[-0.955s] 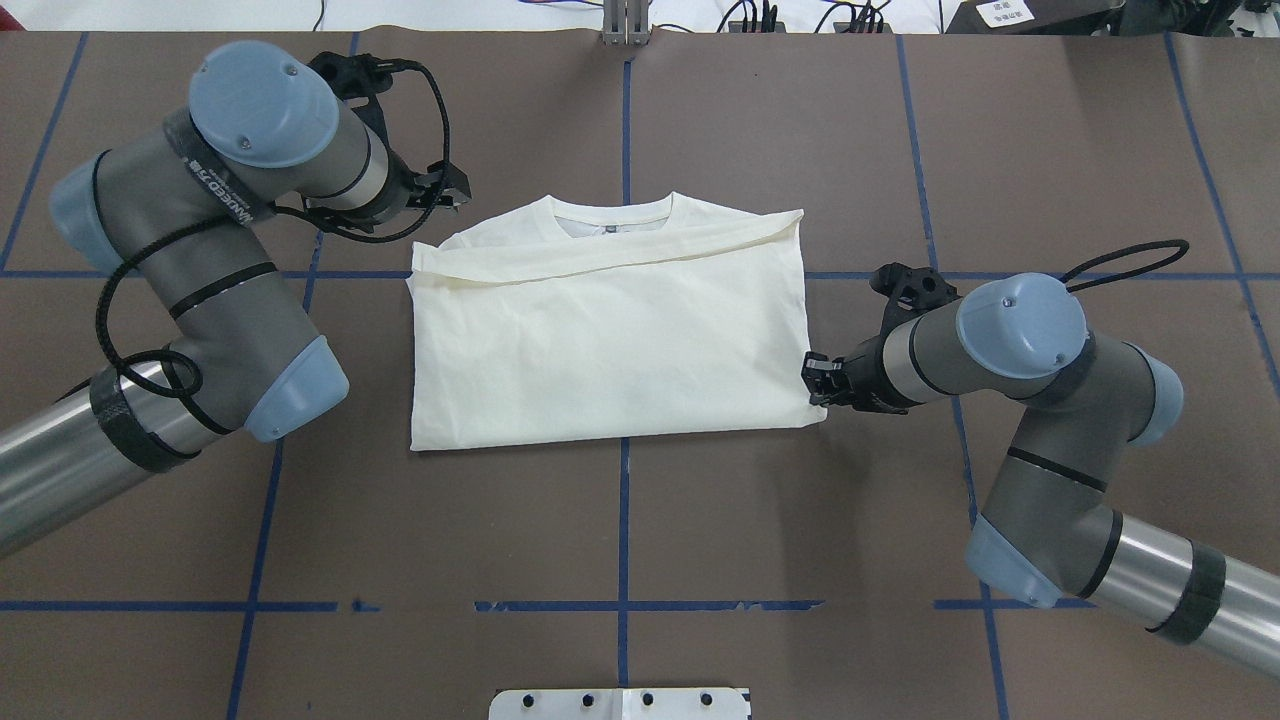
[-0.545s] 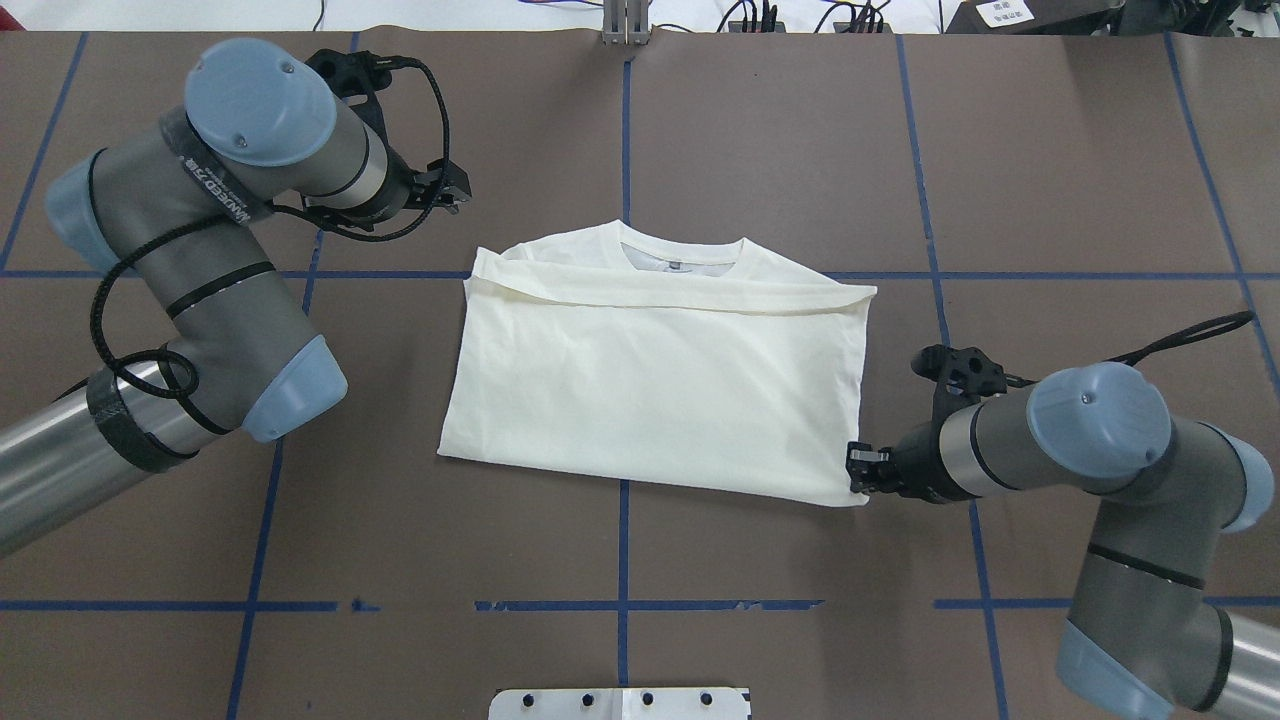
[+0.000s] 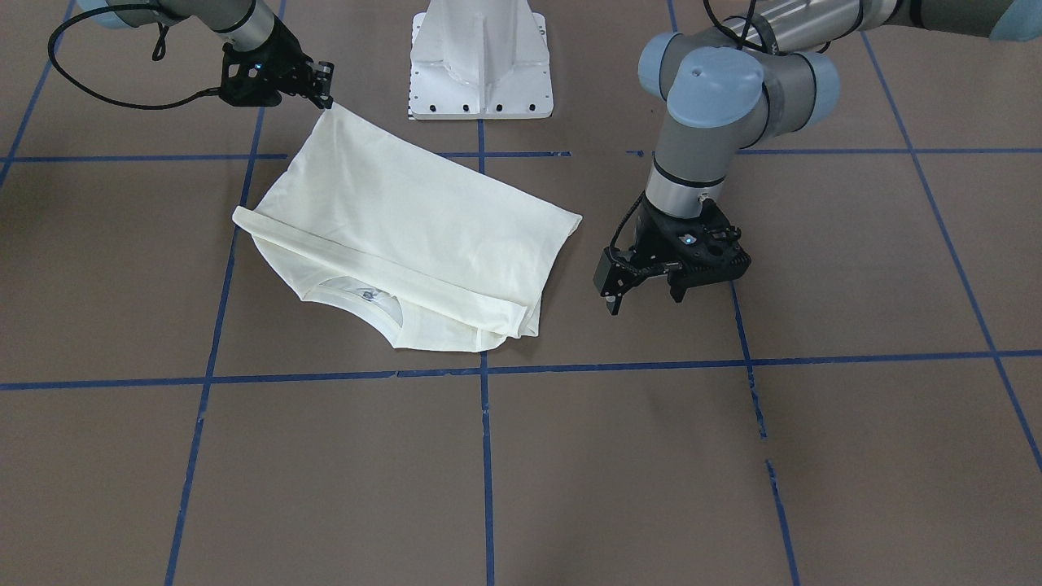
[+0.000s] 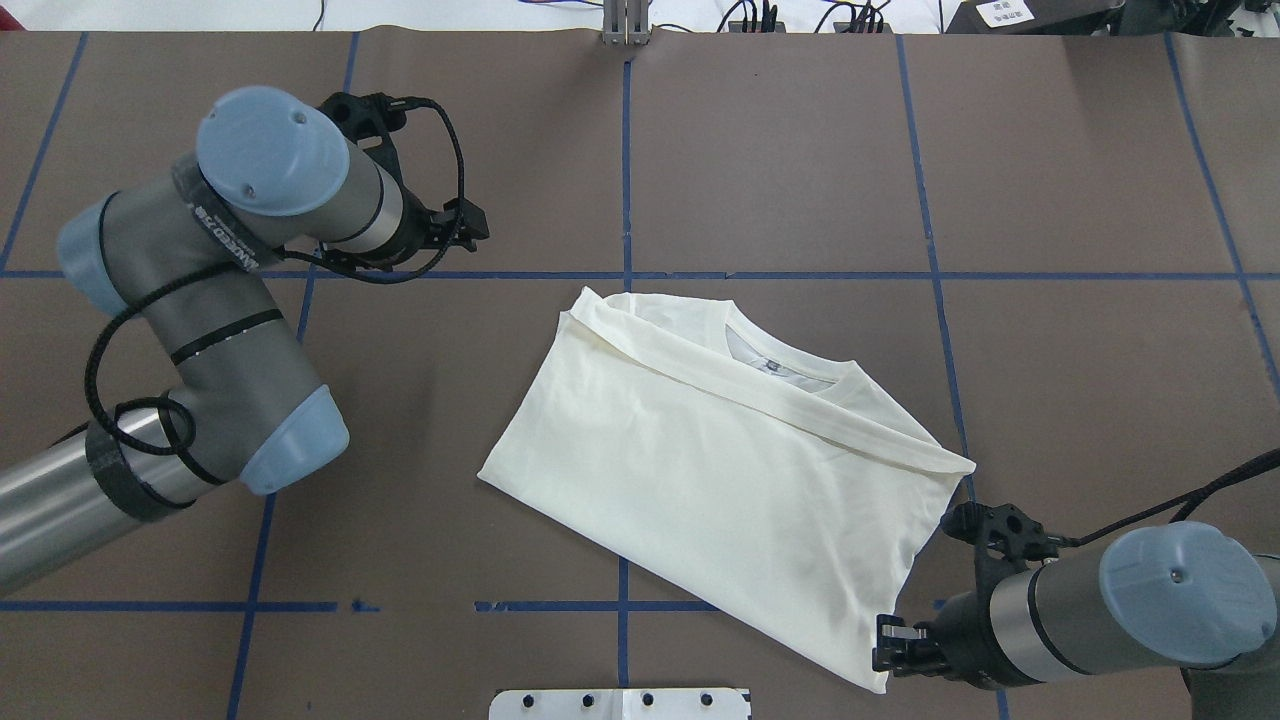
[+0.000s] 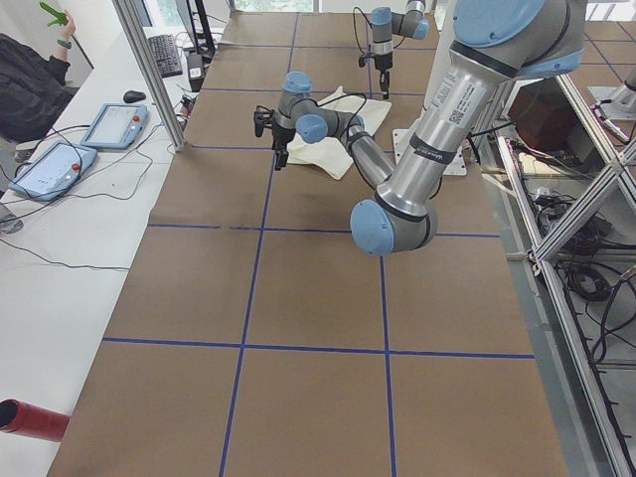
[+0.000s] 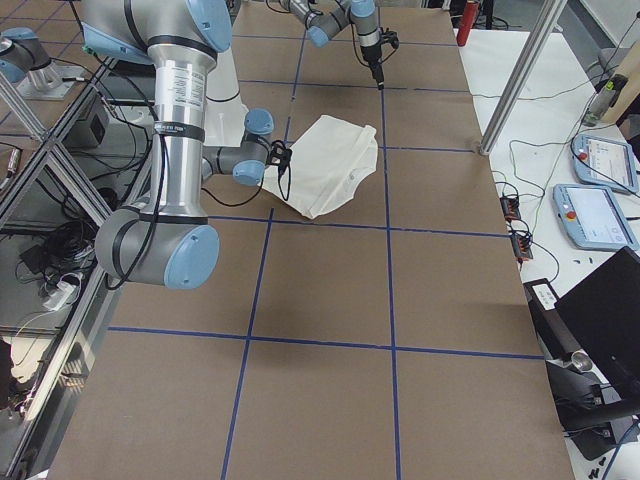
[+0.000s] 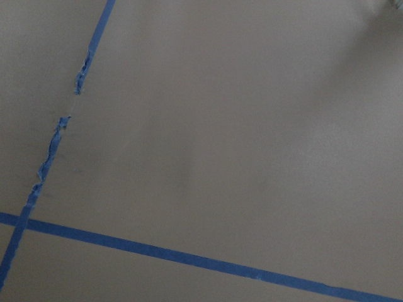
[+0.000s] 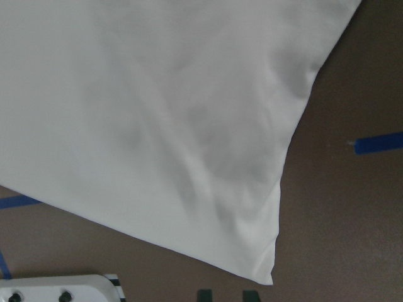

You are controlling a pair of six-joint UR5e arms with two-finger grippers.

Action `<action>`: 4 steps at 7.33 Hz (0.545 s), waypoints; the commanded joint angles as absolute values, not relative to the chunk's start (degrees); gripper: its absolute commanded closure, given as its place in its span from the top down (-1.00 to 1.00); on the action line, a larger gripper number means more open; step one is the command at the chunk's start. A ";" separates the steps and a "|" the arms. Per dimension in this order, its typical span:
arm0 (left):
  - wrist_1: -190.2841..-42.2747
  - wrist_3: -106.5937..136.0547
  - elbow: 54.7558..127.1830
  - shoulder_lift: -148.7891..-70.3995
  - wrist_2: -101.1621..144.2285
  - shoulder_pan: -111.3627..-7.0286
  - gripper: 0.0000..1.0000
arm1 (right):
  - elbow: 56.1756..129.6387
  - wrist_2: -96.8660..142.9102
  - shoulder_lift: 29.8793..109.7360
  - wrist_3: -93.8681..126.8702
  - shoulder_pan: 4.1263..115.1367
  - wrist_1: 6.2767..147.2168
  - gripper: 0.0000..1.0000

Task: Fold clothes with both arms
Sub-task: 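Drag the corner with the right gripper while the left gripper lowers to the shirt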

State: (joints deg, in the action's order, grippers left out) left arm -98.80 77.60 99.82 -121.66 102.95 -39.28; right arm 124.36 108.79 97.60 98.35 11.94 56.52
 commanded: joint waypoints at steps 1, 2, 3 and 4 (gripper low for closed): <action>-99.57 89.67 102.91 -119.28 102.92 -30.72 1.00 | 125.25 104.52 92.33 98.53 16.93 56.51 1.00; -99.41 96.52 104.66 -119.09 102.48 -26.41 0.92 | 124.98 102.24 91.33 98.44 20.53 56.60 1.00; -99.32 99.64 105.29 -119.00 102.31 -24.19 0.80 | 124.98 102.04 90.97 98.35 23.52 56.60 1.00; -99.32 99.75 104.94 -118.83 102.22 -23.30 0.63 | 124.89 102.13 91.05 98.09 25.12 56.60 1.00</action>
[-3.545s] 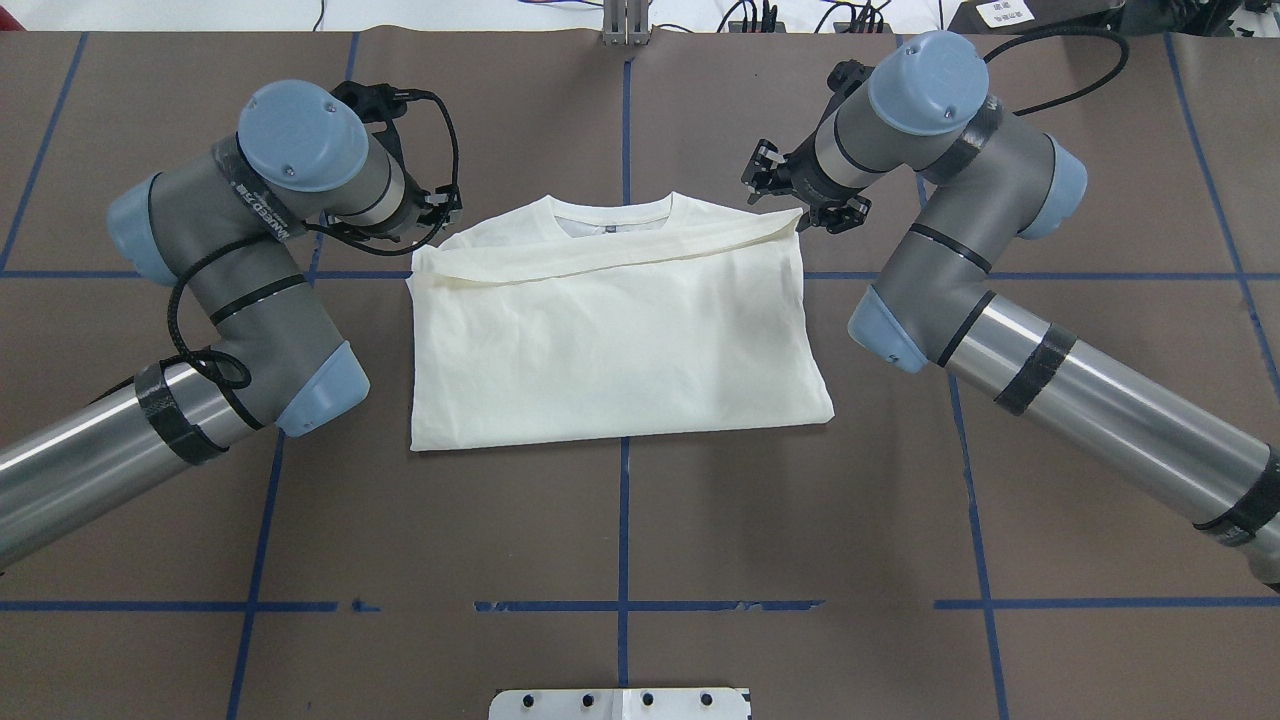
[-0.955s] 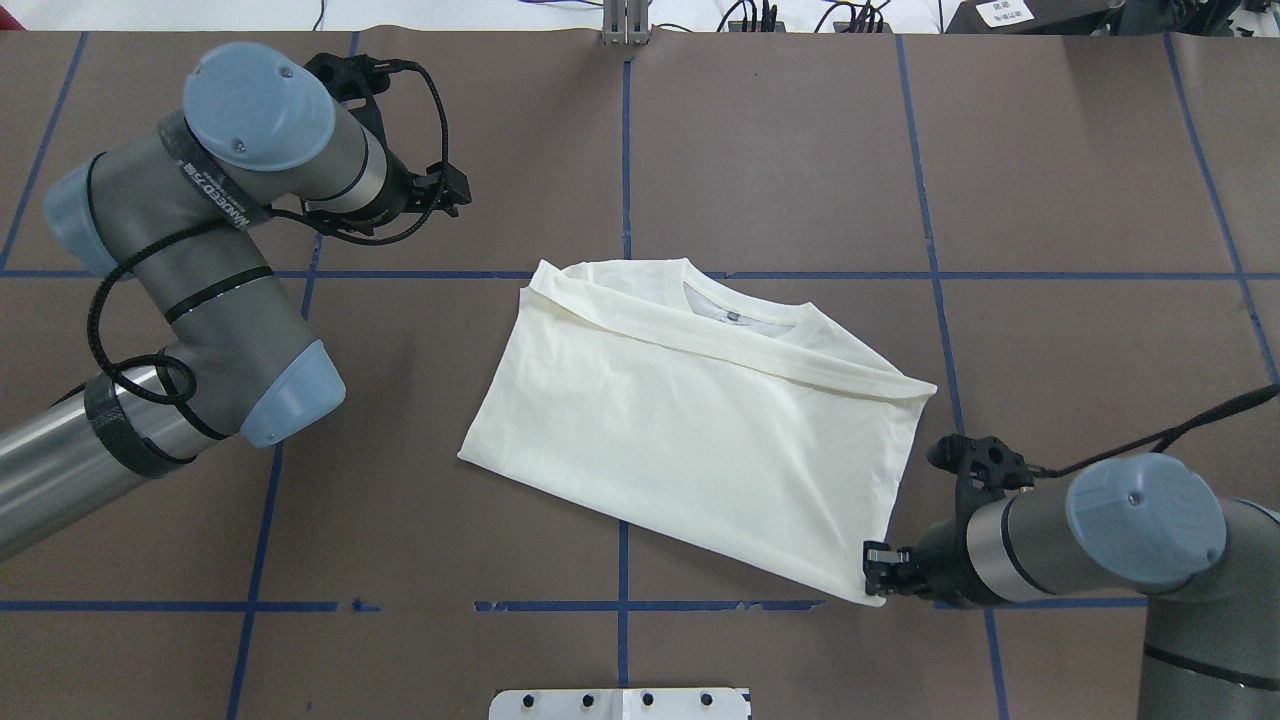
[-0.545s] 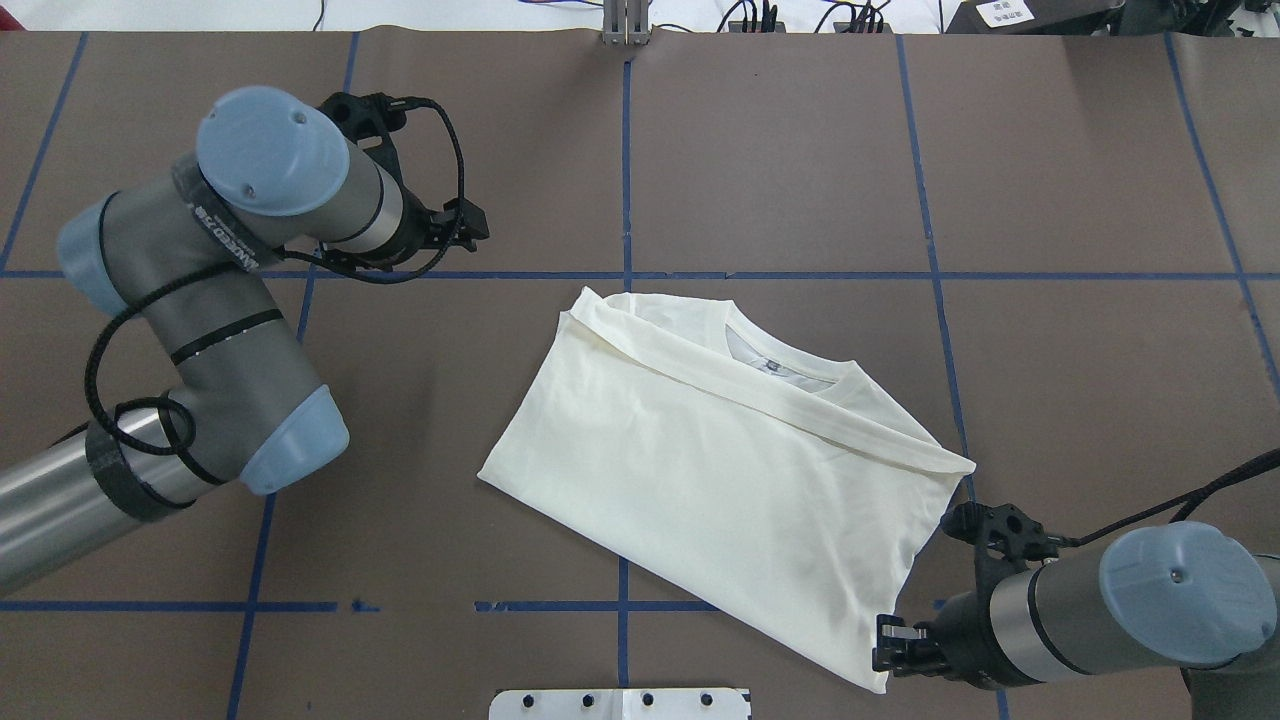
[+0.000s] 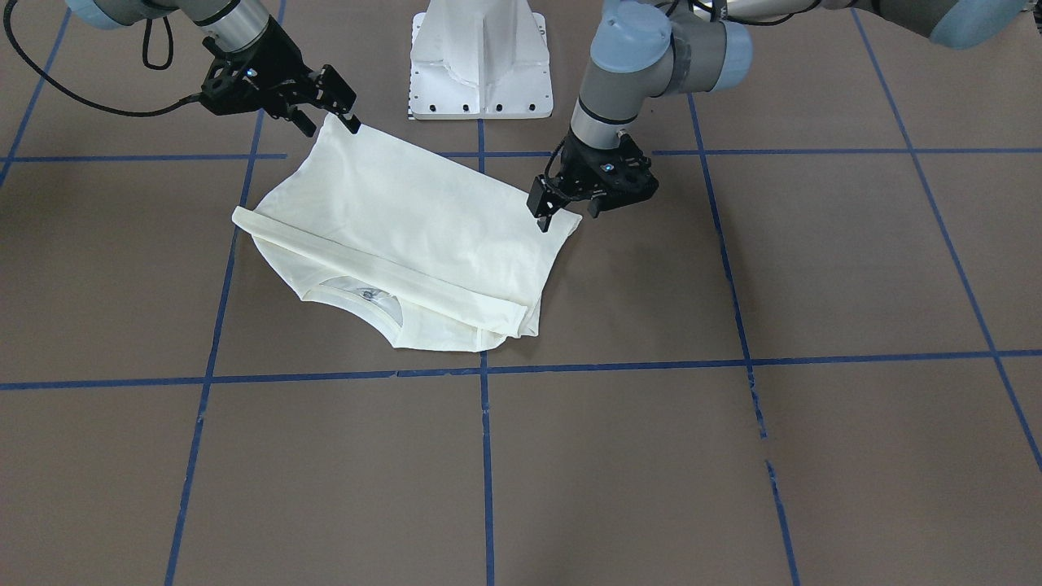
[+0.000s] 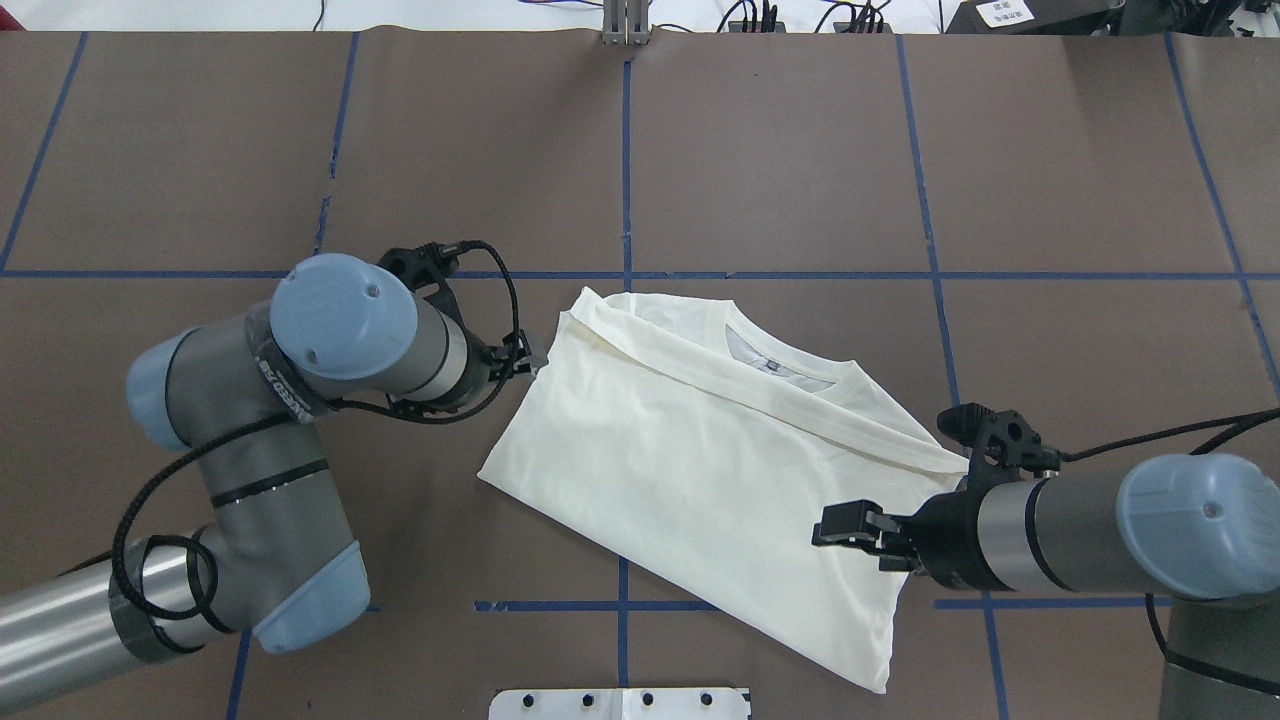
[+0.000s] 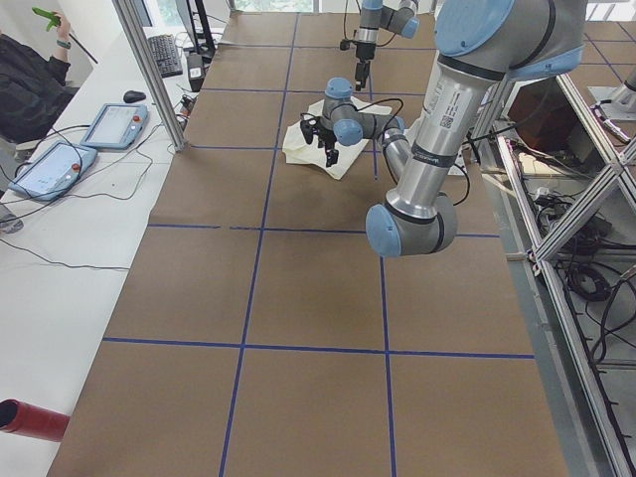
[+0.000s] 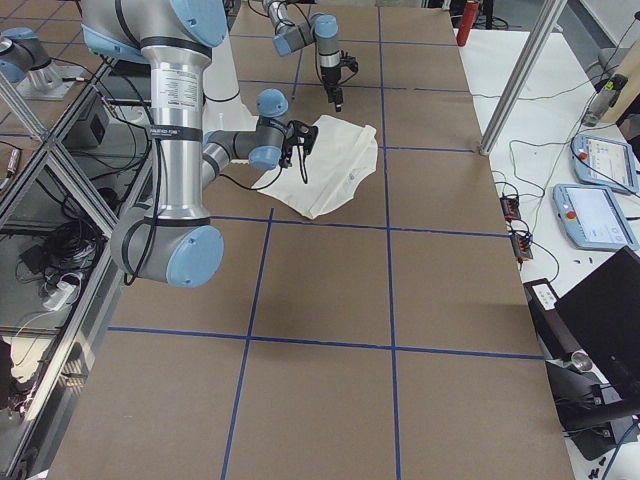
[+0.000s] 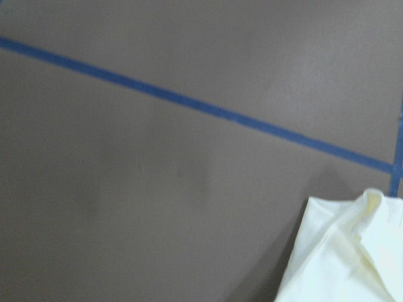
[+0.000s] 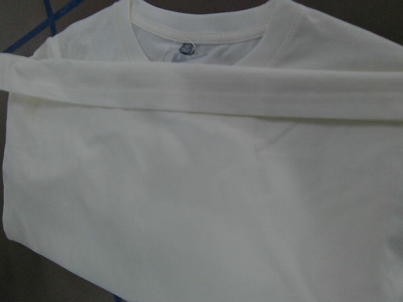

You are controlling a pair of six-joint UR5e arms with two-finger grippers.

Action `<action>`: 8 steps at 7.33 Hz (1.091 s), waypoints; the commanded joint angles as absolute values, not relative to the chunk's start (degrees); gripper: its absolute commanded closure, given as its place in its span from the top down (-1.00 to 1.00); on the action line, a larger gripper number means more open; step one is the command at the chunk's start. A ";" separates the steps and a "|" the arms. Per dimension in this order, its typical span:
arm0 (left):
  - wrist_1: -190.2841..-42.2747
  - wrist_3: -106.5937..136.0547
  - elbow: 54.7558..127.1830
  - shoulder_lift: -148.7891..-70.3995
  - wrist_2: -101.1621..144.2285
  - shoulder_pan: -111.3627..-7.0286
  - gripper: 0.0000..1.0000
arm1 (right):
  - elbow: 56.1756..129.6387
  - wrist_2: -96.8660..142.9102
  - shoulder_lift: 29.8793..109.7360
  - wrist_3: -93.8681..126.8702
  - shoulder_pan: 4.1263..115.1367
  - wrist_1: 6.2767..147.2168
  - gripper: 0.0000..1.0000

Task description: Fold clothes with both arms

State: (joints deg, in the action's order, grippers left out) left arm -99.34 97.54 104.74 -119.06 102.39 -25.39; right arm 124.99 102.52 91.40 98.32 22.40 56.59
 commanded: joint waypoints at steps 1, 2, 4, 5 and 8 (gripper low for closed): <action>-99.32 99.67 103.98 -118.57 102.04 -23.29 0.57 | 124.02 102.04 90.71 98.00 24.88 56.60 1.00; -99.32 99.58 103.71 -117.96 100.82 -23.29 0.53 | 123.14 102.04 89.14 97.91 24.96 56.60 1.00; -99.32 99.41 101.96 -117.86 99.76 -23.29 0.50 | 123.05 102.04 88.86 97.91 25.05 56.60 1.00; -99.32 99.40 101.52 -117.77 99.76 -23.29 0.48 | 123.05 102.04 88.86 97.91 25.05 56.60 1.00; -98.97 99.67 101.78 -117.60 99.84 -23.20 0.44 | 123.05 102.04 88.77 97.91 25.14 56.60 1.00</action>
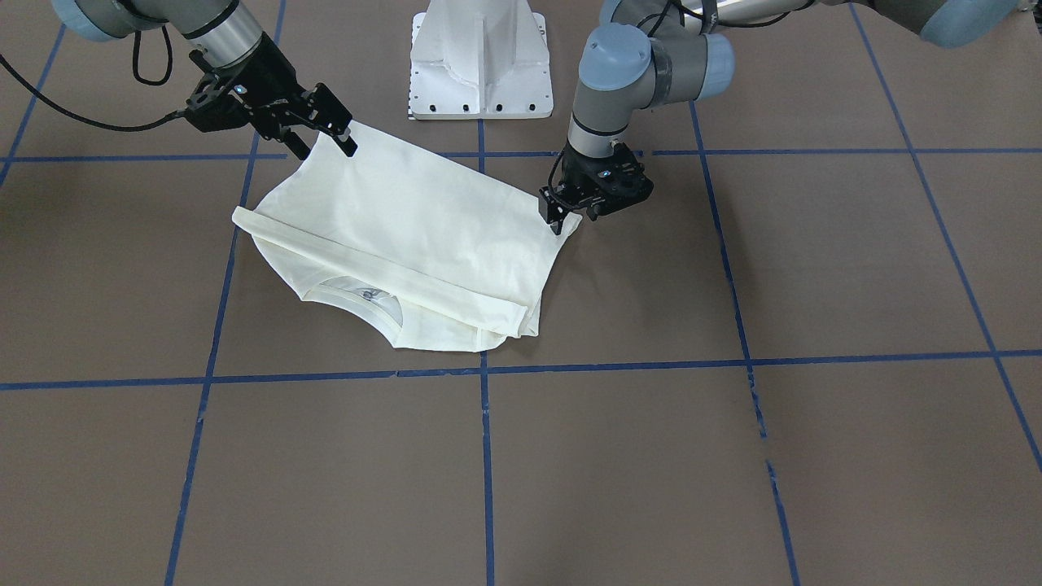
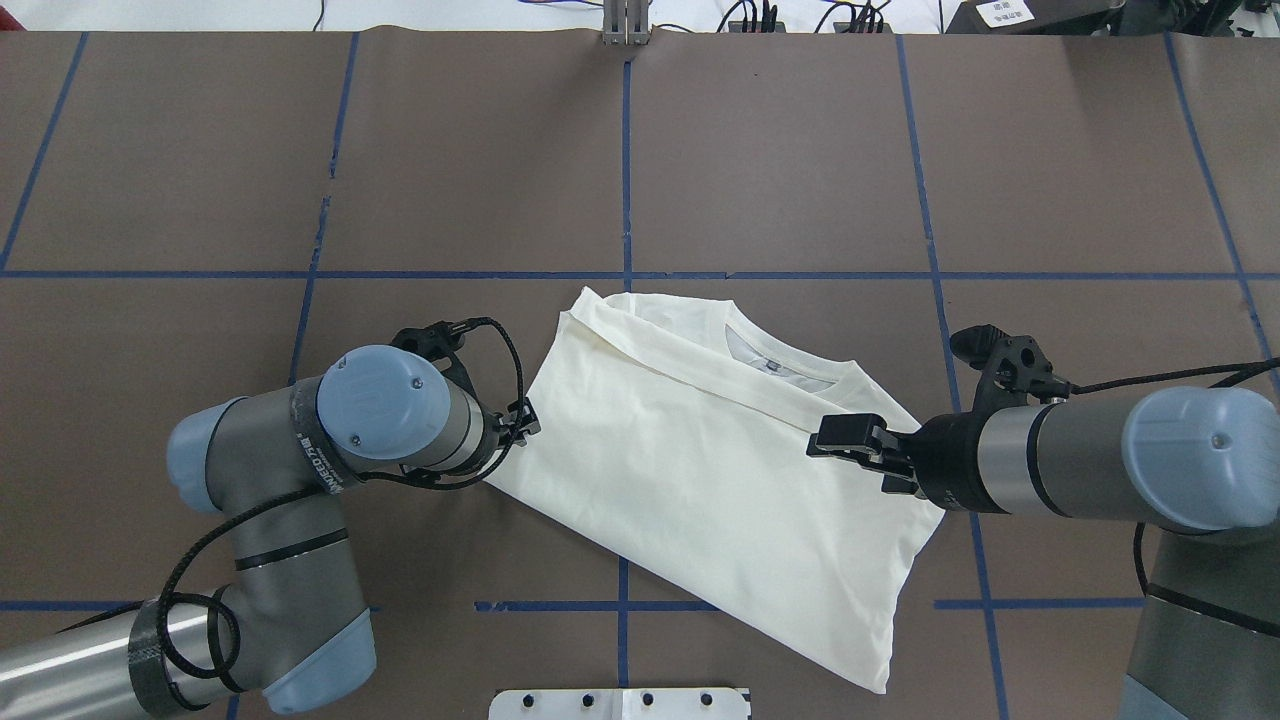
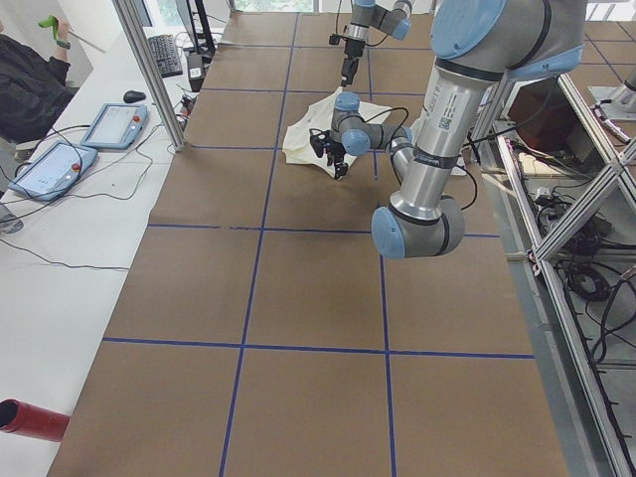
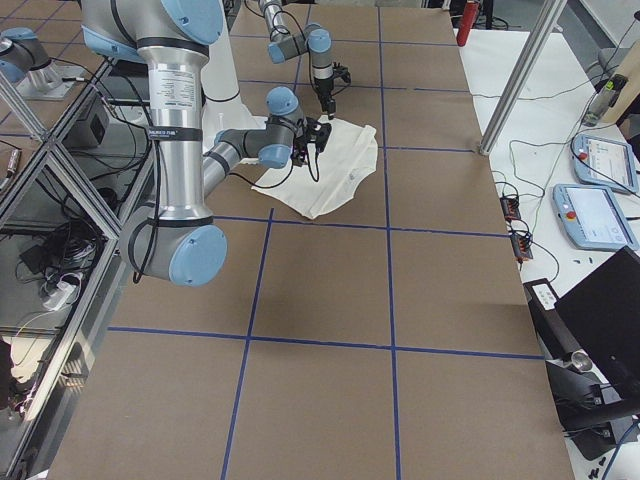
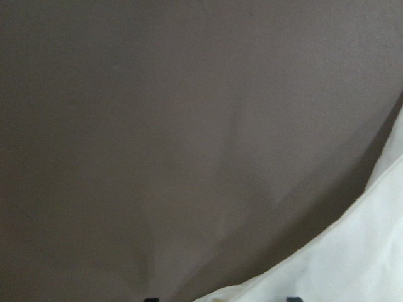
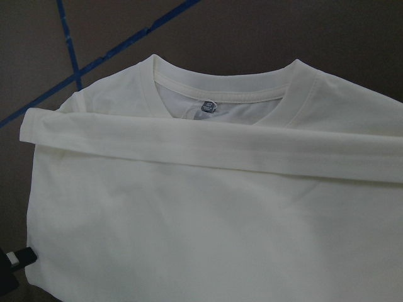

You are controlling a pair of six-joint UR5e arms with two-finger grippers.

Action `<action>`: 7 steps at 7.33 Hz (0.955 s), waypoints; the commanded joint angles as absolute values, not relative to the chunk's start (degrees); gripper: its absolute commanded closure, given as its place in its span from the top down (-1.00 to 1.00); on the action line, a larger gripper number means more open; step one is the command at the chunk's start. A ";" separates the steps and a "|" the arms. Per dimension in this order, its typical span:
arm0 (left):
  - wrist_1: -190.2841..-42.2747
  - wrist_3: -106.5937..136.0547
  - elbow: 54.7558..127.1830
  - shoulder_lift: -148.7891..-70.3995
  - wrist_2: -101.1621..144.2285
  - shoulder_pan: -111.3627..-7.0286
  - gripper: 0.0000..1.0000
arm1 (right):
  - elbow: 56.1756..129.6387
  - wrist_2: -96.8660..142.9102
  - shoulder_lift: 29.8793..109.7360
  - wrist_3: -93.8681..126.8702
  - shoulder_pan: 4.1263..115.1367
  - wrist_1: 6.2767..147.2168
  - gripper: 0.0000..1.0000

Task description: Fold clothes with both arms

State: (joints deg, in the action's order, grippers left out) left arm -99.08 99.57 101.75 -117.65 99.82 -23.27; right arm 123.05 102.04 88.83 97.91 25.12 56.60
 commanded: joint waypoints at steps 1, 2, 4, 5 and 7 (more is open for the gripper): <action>-98.96 99.75 101.60 -117.51 99.84 -22.25 0.43 | 123.05 102.04 88.77 97.91 25.22 56.60 1.00; -98.96 99.76 101.60 -117.51 99.84 -22.06 0.40 | 123.05 102.04 88.77 97.91 25.22 56.60 1.00; -98.88 99.84 101.60 -117.60 99.84 -22.06 0.18 | 123.05 102.13 88.77 97.91 25.31 56.60 1.00; -98.88 99.84 101.51 -117.51 99.84 -22.06 -0.11 | 123.05 102.04 88.77 97.91 25.31 56.60 1.00; -98.96 99.84 101.43 -117.69 99.84 -22.06 -0.77 | 123.05 102.13 88.77 97.82 25.75 56.51 1.00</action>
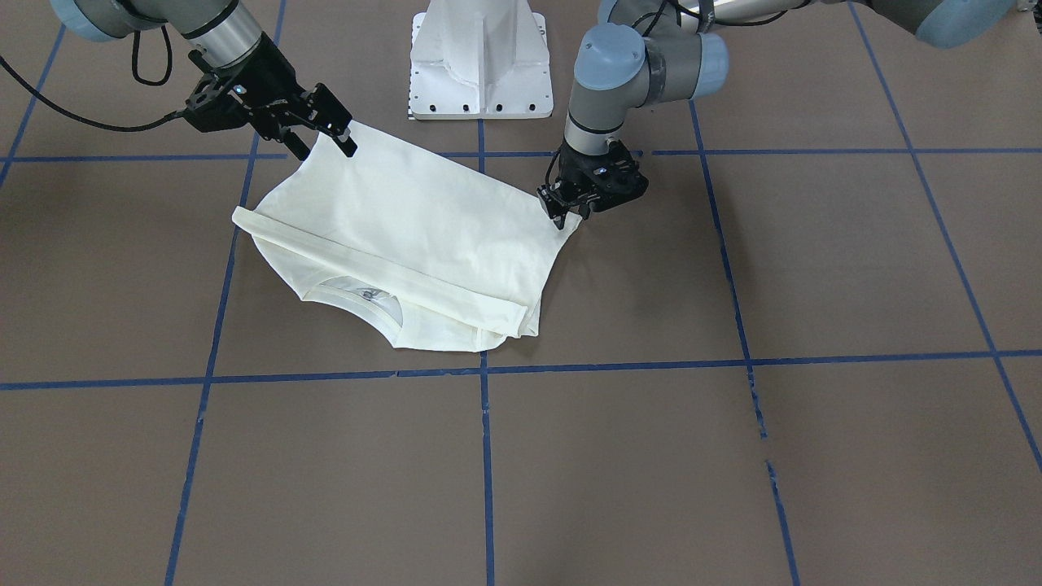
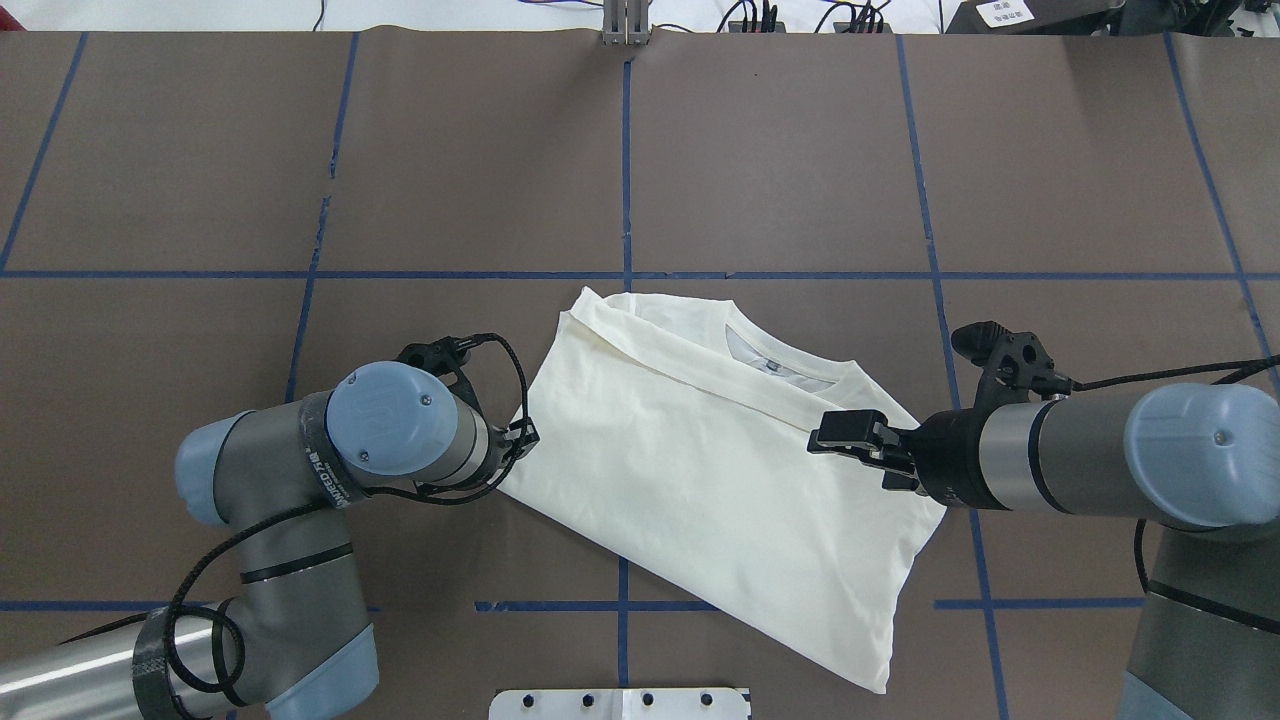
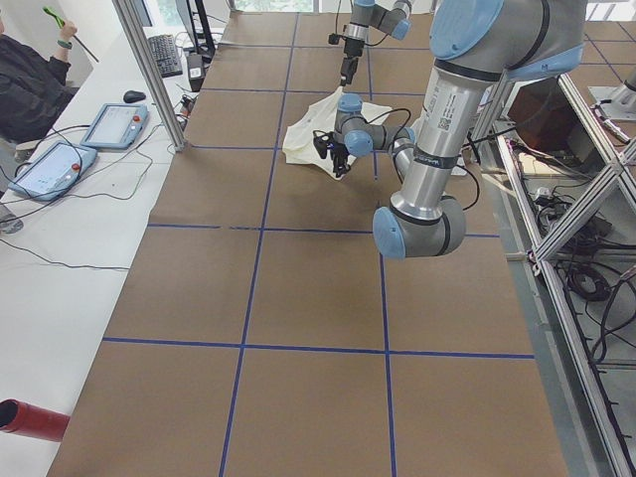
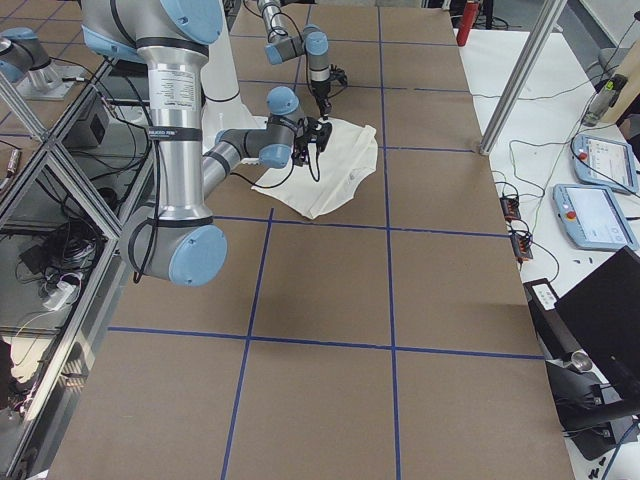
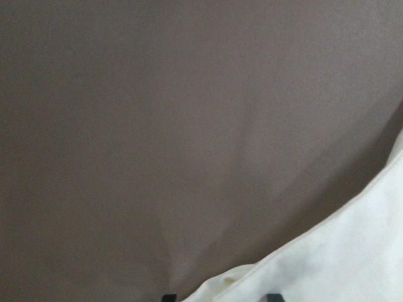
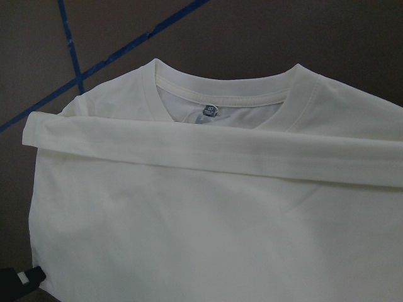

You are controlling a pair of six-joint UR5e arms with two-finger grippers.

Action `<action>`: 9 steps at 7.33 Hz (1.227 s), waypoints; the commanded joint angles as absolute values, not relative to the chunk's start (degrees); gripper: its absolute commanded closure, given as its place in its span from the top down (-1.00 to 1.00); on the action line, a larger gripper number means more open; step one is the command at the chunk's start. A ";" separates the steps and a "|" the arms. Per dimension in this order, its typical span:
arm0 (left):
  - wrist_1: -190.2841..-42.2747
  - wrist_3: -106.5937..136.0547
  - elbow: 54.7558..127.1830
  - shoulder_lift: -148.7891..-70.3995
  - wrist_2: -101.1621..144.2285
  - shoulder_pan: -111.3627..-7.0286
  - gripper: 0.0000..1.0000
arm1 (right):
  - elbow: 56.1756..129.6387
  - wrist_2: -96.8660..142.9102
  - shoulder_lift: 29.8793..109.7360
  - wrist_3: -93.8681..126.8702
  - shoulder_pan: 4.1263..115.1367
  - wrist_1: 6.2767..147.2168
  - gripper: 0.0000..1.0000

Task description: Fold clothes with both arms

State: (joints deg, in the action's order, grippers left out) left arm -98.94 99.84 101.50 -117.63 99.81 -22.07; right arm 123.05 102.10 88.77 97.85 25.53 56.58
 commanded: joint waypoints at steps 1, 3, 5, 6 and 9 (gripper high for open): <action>-98.96 99.84 101.60 -117.77 99.93 -22.15 -1.00 | 123.05 102.13 88.77 97.82 25.93 56.60 1.00; -98.88 99.84 102.04 -117.69 99.93 -22.58 -1.00 | 122.87 102.13 88.77 97.82 25.93 56.60 1.00; -98.96 98.71 102.04 -116.55 99.93 -22.76 0.88 | 122.61 102.13 88.77 97.82 25.93 56.60 1.00; -98.88 98.70 101.52 -116.54 99.93 -22.42 1.00 | 122.52 102.13 88.77 97.82 25.93 56.60 1.00; -98.88 98.88 101.51 -116.72 100.28 -22.33 1.00 | 122.61 102.13 88.77 97.82 26.01 56.60 1.00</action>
